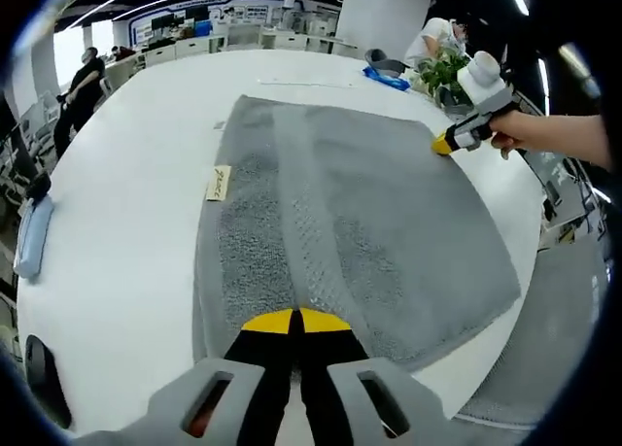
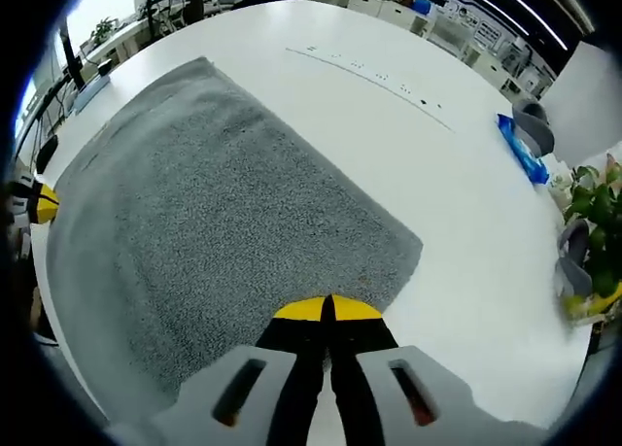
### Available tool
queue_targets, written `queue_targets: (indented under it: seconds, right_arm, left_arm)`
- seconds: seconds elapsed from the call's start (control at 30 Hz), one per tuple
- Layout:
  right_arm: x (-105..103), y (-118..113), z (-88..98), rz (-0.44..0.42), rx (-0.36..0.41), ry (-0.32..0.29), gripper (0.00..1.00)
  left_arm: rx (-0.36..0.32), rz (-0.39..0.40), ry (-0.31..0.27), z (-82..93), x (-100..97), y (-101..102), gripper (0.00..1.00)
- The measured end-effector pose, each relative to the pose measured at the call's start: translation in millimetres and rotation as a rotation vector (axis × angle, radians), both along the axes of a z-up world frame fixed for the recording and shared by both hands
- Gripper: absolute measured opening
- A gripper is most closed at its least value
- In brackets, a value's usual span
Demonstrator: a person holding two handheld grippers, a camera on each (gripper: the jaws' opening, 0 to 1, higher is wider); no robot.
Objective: Fold the towel on the table until its edges align and the towel forms a compact rectangular stack.
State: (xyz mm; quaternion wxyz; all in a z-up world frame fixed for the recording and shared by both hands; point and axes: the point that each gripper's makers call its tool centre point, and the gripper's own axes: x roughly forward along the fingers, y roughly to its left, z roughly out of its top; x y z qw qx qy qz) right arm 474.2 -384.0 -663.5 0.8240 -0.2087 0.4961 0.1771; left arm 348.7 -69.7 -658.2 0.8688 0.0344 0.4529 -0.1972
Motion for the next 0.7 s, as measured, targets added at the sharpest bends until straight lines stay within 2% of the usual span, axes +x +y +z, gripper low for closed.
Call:
queue_targets:
  seconds: [0.13,0.47,0.7]
  right_arm:
    - [-5.9,-6.1,0.1,-0.028,0.012,-0.008,0.0]
    - [-25.7,-19.3,0.9,-0.084,0.032,-0.024,0.0]
    - [-37.1,-24.1,1.0,-0.126,0.044,-0.042,0.0]
  left_arm:
    - [0.002,-0.022,0.017,-0.6,7.1,-3.3,0.01]
    - [0.11,-0.094,0.033,-0.3,17.8,-11.3,0.01]
    - [0.134,-0.115,0.044,-0.3,25.2,-12.0,0.01]
